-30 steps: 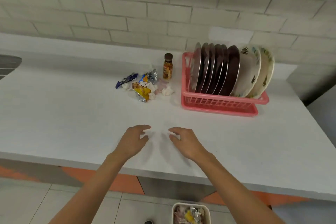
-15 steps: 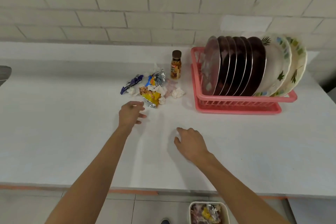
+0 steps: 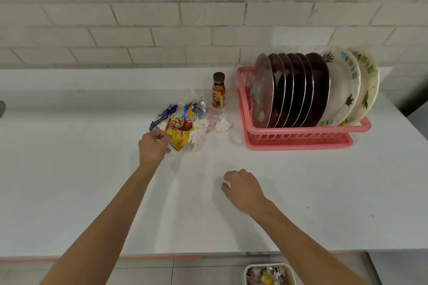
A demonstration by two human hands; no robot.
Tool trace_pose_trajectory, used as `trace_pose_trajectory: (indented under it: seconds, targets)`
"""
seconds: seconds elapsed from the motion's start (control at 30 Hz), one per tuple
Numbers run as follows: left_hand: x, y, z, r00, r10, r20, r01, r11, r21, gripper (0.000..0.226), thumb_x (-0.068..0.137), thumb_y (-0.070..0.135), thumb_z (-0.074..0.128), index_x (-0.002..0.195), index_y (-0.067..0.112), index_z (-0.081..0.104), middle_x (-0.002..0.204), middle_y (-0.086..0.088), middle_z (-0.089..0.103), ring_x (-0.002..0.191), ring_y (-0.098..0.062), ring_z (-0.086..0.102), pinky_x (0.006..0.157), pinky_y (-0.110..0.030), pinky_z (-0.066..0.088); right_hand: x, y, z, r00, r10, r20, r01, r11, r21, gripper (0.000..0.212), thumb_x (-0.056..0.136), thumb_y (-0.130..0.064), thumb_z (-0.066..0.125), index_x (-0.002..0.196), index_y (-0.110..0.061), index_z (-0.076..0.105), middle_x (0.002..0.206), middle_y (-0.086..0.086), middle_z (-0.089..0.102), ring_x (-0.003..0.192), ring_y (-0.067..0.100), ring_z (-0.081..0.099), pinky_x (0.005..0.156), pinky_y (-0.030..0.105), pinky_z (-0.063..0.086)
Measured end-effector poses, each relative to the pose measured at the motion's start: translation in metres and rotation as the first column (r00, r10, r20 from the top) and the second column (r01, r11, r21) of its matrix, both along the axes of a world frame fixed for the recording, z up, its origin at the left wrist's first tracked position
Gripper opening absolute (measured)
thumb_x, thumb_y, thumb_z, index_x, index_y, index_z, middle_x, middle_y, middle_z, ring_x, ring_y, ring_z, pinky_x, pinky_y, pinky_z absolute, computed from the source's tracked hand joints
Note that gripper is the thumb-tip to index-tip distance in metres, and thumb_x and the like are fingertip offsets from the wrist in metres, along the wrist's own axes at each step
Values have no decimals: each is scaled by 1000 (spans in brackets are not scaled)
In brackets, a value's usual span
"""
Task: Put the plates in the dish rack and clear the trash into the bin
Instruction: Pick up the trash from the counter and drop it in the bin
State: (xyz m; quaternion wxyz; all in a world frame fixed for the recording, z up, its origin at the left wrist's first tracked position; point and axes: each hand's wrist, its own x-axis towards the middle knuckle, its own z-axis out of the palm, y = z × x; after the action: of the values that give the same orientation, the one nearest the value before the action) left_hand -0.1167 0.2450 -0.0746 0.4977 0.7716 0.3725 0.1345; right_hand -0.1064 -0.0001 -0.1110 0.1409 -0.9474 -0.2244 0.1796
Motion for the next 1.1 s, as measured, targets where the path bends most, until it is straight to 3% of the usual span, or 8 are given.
trace_pose_trajectory:
  seconds: [0.1, 0.27, 0.4, 0.53, 0.63, 0.77, 0.93, 1.1]
  targets:
    - [-25, -11, 4, 998, -55, 39, 52, 996, 73, 9, 86, 17, 64, 77, 15, 66, 84, -4, 69, 61, -20, 64, 55, -25, 43, 4, 3, 3, 967, -93, -237, 175, 920, 352, 34, 95, -27, 54, 128, -20, 60, 125, 6, 65, 116, 18, 59, 100, 29, 45]
    - [-52, -47, -1, 959, -166, 231, 123, 974, 189, 19, 82, 8, 73, 77, 25, 66, 109, 4, 62, 94, -9, 62, 65, -12, 44, -12, 32, 16, 939, -135, -316, 323, 658, 680, 42, 98, -28, 56, 139, -21, 49, 137, -5, 52, 118, 10, 54, 95, 19, 43]
    - [-64, -75, -2, 911, -289, 294, 238, 951, 196, 21, 85, 8, 70, 78, 28, 68, 129, 18, 56, 113, 5, 54, 87, -13, 44, -17, 40, 22, 853, -55, -519, 505, 338, 794, 55, 90, -43, 58, 141, -29, 45, 135, -10, 56, 122, 12, 55, 100, 27, 46]
    - [-72, -103, -3, 869, -384, 312, 378, 922, 81, 29, 87, 10, 64, 82, 38, 69, 110, 26, 67, 105, 1, 61, 91, -23, 47, -13, 32, 29, 793, 9, -609, 597, 190, 779, 57, 86, -44, 69, 135, -28, 48, 121, 1, 67, 110, 13, 65, 97, 37, 52]
    - [-75, -124, -12, 871, -425, 246, 426, 903, 50, 12, 91, 17, 62, 91, 27, 69, 97, 18, 71, 94, -4, 66, 87, -38, 54, -12, 31, 35, 819, -52, -572, 567, 235, 790, 37, 86, -19, 72, 119, -24, 56, 98, 0, 67, 82, 6, 66, 74, 25, 55]
    - [-76, -137, -13, 872, -413, 262, 422, 906, 24, 22, 92, 12, 63, 102, 30, 68, 107, 26, 66, 99, 2, 63, 81, -19, 51, -6, 29, 30, 847, -126, -516, 528, 310, 791, 47, 83, 8, 57, 114, -26, 59, 94, 1, 64, 83, 22, 67, 69, 28, 56]
    - [-75, -125, -14, 852, -437, 290, 471, 881, -55, 37, 85, -9, 56, 94, 23, 73, 115, 15, 69, 107, 1, 63, 82, -20, 52, 8, 12, 23, 898, -188, -399, 441, 381, 813, 51, 88, 13, 49, 122, -23, 58, 101, 12, 63, 85, 20, 66, 75, 28, 56]
    - [-67, -86, -19, 923, -323, 209, 354, 926, -131, 34, 88, -9, 49, 87, 17, 71, 87, 4, 75, 76, -16, 71, 67, -33, 54, 16, -5, 19, 815, -168, -554, 570, 403, 716, 39, 95, 10, 44, 117, -19, 57, 89, 18, 60, 45, 20, 50, 40, 25, 39]
